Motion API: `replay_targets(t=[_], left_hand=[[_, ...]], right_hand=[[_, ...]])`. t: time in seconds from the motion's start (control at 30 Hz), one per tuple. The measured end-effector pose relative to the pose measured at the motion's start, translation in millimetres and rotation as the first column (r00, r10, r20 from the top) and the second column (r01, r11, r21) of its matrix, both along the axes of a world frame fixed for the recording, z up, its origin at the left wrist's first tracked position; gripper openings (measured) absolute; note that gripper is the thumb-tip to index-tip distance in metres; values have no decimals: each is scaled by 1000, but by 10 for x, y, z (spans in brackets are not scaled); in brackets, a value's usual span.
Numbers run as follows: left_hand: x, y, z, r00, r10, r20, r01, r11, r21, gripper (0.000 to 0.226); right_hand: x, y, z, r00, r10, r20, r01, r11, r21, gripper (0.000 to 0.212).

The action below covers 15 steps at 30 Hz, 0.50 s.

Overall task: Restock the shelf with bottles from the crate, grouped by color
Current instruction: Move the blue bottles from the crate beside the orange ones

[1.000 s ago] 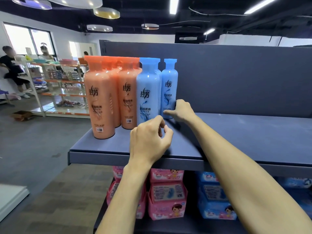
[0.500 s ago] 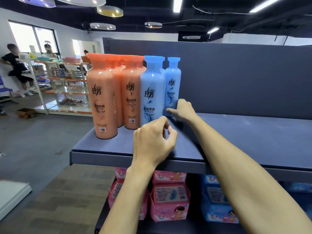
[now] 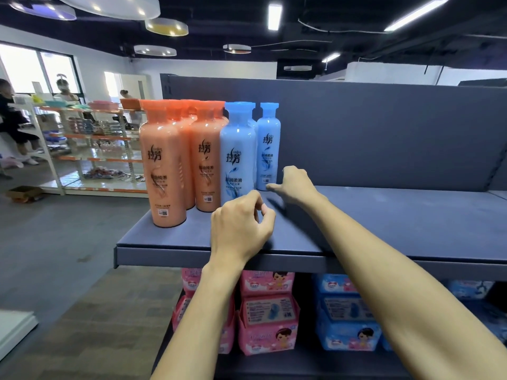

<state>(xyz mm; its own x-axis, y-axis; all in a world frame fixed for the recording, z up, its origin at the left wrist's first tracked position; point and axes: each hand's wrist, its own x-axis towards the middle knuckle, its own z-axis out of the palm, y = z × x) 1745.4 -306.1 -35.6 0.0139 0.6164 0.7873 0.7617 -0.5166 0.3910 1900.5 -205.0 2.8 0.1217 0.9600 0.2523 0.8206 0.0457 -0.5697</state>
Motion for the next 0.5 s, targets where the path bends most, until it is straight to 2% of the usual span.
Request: replay_targets(t=[0.17,0.23,0.4,0.5], left_hand=[[-18,-103,73,998,-59,27,61,993,-101,14],[-38,-194,73,991,-127,51,134,978,-160,8],[-3,-535,1,942,-271,196,297,948,-116,8],[77,-619,-48,942,-283,181,310,939,-146,11]], right_hand=[[-33,-478,144,998,53,46,-56,997,53,35],[-11,-689,167,993,75,95,-84,992,94,42],[132,-1354,58,985,122,120,-146,965,216,46],[257,-1683,-51,989,120,91,-139,959,249,42]])
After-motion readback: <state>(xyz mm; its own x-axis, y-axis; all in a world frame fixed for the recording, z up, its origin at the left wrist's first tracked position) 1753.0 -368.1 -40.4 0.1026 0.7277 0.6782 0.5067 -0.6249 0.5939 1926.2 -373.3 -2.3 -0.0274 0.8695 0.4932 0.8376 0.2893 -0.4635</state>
